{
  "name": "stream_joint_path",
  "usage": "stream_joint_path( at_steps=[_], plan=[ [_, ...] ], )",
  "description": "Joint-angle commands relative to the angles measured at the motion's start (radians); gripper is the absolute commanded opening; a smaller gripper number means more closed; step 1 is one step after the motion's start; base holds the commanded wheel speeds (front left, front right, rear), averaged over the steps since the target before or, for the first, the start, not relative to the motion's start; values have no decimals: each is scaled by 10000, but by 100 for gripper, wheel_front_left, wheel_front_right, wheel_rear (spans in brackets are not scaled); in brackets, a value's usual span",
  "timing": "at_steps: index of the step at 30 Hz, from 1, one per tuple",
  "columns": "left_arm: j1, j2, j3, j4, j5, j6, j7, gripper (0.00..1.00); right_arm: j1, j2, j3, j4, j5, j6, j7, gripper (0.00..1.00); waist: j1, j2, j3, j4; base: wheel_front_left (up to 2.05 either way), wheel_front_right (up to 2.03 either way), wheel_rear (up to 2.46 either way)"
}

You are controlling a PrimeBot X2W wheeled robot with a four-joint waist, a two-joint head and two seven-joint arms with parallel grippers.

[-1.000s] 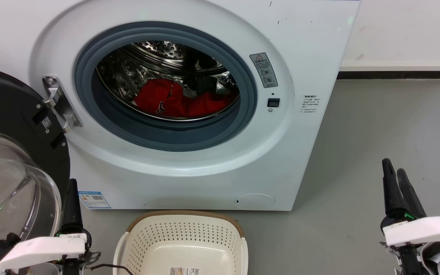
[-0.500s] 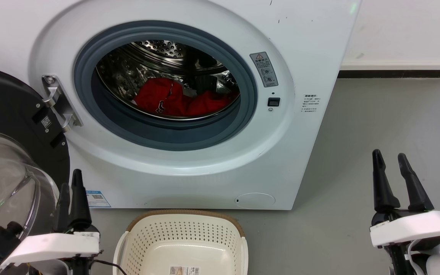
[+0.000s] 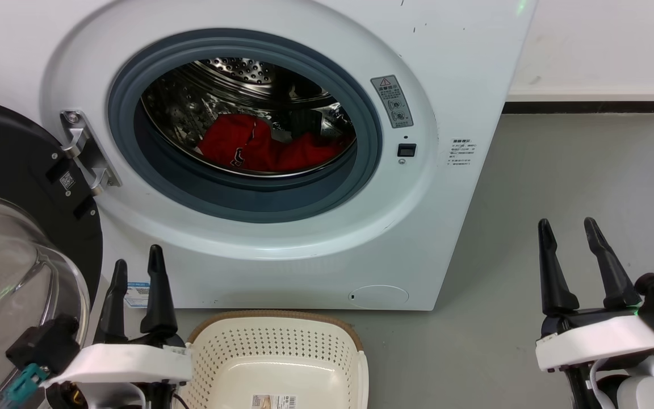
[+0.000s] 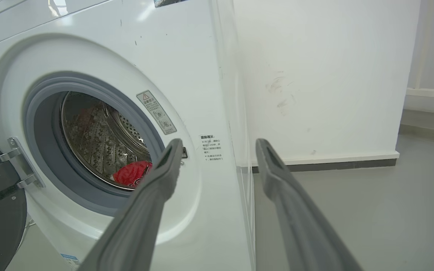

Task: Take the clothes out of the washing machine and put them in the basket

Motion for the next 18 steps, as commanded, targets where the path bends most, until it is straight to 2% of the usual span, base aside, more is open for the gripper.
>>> stream_joint_path(
  at_steps=[1,10,18],
  plan=[
    [5,23,-114,-258,540,31,-116,100,65,-63,28,-128,-428,0,-116,100,0,-1,9,-3,0,0,0],
    [-9,25,-621,-549,2162,148,-345,100,69,-66,44,-35,-1610,0,-334,100,0,-1,35,-14,0,0,0],
    [79,210,-1000,-434,3021,328,-514,100,191,-69,156,93,-2199,-1,-508,100,0,-1,37,-30,0,0,0]
  ],
)
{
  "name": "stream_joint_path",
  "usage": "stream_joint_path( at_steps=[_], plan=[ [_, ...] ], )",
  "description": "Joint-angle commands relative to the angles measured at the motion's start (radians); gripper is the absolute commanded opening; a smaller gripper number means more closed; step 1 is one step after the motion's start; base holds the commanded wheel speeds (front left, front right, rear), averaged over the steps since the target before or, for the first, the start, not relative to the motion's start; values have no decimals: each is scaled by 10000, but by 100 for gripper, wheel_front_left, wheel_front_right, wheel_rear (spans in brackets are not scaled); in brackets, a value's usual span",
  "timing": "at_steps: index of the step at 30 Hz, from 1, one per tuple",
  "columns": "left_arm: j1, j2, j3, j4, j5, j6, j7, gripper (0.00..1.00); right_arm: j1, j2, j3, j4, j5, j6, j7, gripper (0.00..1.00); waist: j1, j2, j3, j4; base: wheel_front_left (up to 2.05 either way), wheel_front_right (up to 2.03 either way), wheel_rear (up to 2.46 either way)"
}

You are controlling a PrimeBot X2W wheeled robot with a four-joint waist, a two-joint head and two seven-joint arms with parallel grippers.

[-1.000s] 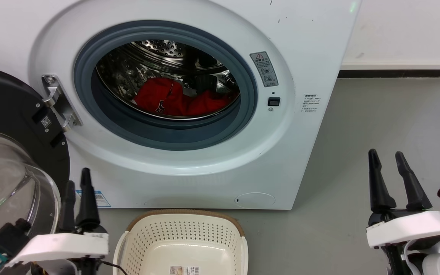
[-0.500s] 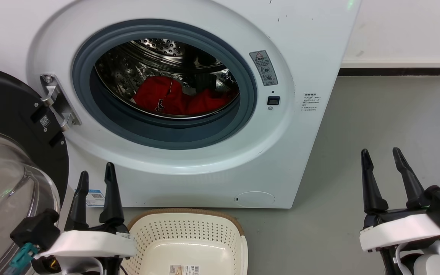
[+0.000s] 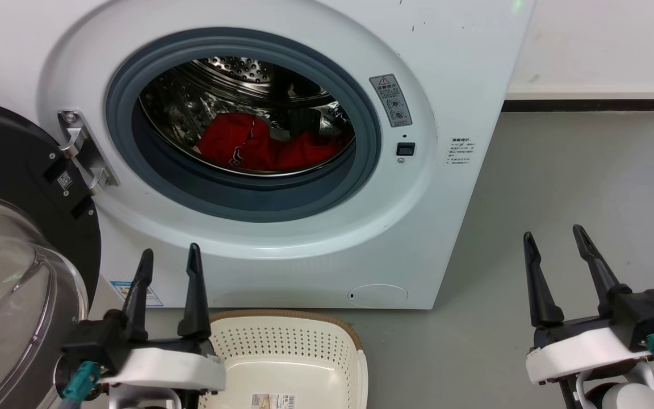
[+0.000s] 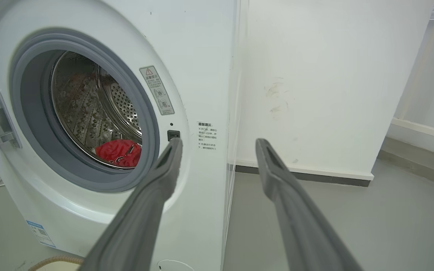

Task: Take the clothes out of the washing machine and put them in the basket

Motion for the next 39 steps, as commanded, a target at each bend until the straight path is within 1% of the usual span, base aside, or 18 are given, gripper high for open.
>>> stream_joint_path(
  at_steps=[1,6,8,12,17,18,22,27,32,35,39],
  plan=[
    [14,107,-111,-57,260,57,-79,100,52,-52,36,-49,-230,-3,-78,100,0,0,4,-4,0,0,0],
    [95,232,-465,191,692,212,-190,100,157,-55,71,70,-631,-3,-198,100,0,0,17,-21,0,0,0],
    [94,260,-548,301,785,224,-243,100,199,-55,61,177,-604,-3,-229,100,0,0,19,-27,0,0,0],
    [169,242,-635,601,912,41,-326,100,246,-57,53,660,-318,-3,-317,100,0,0,4,-38,0,0,0],
    [232,160,-551,1046,1187,-198,-423,100,198,-57,182,1211,-581,-3,-420,100,0,0,-27,-63,0,0,0],
    [220,186,-556,1111,1399,-158,-446,100,172,-58,206,1247,-654,-3,-449,100,0,0,-32,-71,0,0,0],
    [210,274,-706,1132,2097,258,-522,100,97,-61,211,1195,-910,-3,-524,100,0,0,-34,-101,0,0,0],
    [221,318,-838,971,2336,427,-611,100,125,-62,284,1044,-985,-3,-616,100,0,0,-19,-115,0,0,0],
    [359,158,-561,857,2244,276,-698,100,191,-61,242,1222,-536,-4,-711,100,0,0,-23,-109,0,0,0],
    [419,57,-362,894,2304,159,-773,100,194,-64,190,1527,103,-5,-758,100,0,0,-26,-114,0,0,0],
    [487,12,-276,1070,2653,-29,-829,100,99,-59,228,1601,-198,-3,-832,100,0,0,-23,-117,0,0,0]
  ],
)
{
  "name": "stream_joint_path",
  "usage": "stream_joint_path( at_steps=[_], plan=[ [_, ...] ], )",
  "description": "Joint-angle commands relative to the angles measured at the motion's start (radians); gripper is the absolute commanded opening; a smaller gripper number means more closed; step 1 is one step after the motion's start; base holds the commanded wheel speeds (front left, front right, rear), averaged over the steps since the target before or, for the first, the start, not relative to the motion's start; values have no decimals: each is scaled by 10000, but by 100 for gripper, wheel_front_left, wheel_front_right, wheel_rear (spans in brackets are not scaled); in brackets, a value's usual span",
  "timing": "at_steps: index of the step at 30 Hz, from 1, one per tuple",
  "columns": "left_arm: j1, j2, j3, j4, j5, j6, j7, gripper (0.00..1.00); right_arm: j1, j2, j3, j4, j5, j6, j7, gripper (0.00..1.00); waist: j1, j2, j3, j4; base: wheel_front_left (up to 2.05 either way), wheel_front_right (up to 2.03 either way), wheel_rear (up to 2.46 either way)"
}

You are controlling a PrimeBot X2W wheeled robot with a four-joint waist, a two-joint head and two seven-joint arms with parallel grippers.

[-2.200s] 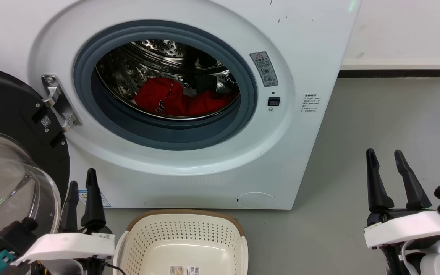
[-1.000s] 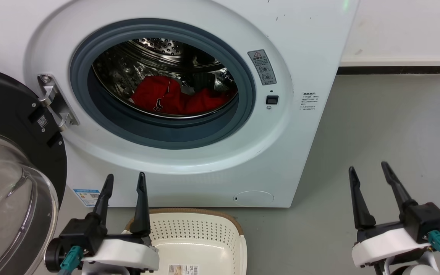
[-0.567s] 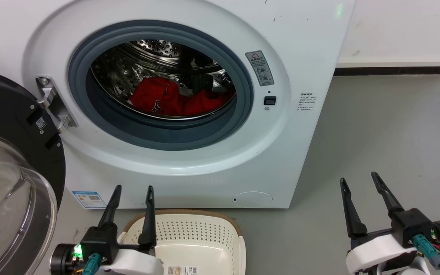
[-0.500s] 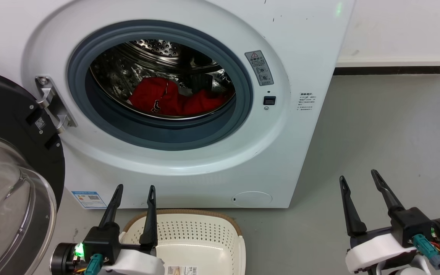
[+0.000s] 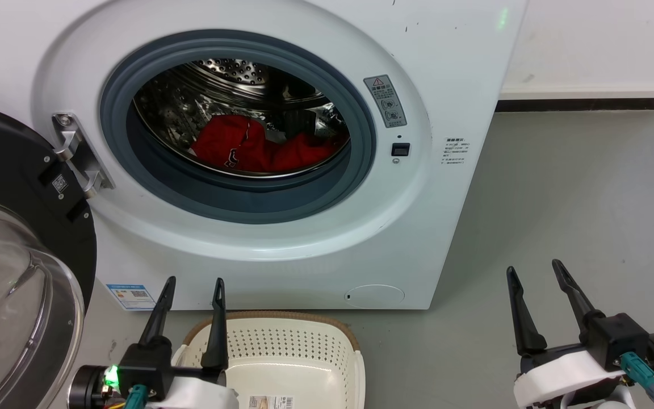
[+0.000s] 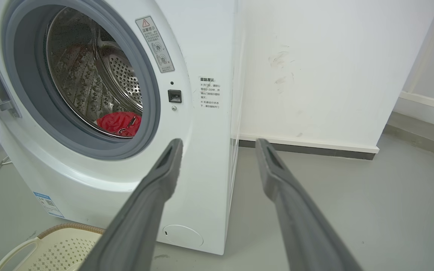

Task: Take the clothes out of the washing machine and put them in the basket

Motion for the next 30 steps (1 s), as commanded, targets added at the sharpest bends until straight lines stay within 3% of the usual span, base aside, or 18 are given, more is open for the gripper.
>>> stream_joint_path(
  at_steps=[1,18,25,30],
  plan=[
    [98,4,15,94,231,-54,-74,100,-88,-31,20,18,-104,-5,-80,100,0,0,2,-5,0,0,0],
    [80,-52,67,158,570,-83,-57,100,-201,-31,38,137,-52,-5,-61,100,0,0,74,-123,0,0,0],
    [-292,398,-13,815,894,15,-57,100,-550,-26,-169,228,210,-5,-60,100,0,0,857,-757,0,0,0],
    [-1359,1061,76,1120,920,-203,-55,100,-1037,-26,-134,28,542,-5,-60,100,0,0,2246,-1425,0,0,0]
  ],
)
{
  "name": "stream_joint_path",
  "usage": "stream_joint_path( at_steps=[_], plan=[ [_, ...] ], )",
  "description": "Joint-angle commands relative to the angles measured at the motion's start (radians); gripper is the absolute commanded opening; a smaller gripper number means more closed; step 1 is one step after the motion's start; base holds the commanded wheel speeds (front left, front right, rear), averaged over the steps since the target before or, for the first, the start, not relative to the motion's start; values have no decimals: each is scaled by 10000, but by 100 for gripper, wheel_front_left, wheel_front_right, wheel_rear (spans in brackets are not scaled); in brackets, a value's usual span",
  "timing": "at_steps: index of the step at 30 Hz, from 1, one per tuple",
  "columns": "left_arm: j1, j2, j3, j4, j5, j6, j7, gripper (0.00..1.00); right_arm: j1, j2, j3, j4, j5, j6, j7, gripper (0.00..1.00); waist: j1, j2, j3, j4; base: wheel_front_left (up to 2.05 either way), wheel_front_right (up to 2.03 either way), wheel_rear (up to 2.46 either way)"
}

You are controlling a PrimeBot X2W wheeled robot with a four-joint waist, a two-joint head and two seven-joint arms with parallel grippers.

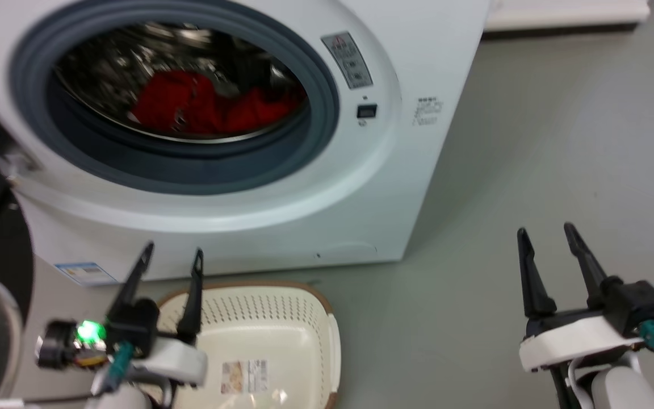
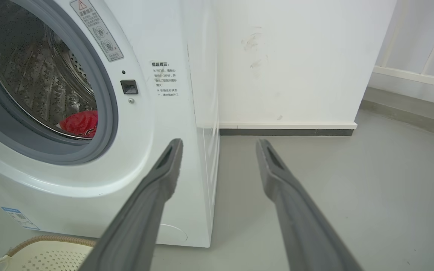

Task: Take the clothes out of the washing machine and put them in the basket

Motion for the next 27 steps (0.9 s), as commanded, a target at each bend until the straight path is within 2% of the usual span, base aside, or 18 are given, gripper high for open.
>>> stream_joint_path(
  at_steps=[1,8,9,12,18,21,27],
  plan=[
    [-620,321,55,147,50,-129,-25,100,-347,-19,-73,-78,221,-7,-21,100,0,0,1264,-736,0,0,0],
    [-3480,2028,187,1634,265,-762,-24,100,-1031,-3,15,-317,794,-5,-21,100,0,0,3101,-1636,0,0,0],
    [-3480,2028,187,1634,265,-762,-24,100,-1031,-3,15,-317,794,-5,-21,100,0,0,3101,-1636,0,0,0],
    [-5152,2753,139,2549,302,-970,348,100,-1271,-7,41,-467,1055,-7,-23,100,0,0,3811,-1955,0,0,0],
    [-8730,4272,-739,4116,469,-1186,2315,100,-1787,1,161,-717,1593,-7,-21,100,0,0,5193,-2516,0,0,0],
    [-10349,4921,-1902,4704,94,-1199,3387,100,-1937,-3,294,-791,1811,-7,-21,100,0,0,5685,-2797,0,0,0],
    [-13185,5999,-3582,5629,-998,-1191,5535,100,-2137,0,686,-988,2333,-7,-23,100,0,0,6533,-3327,0,0,0]
  ],
)
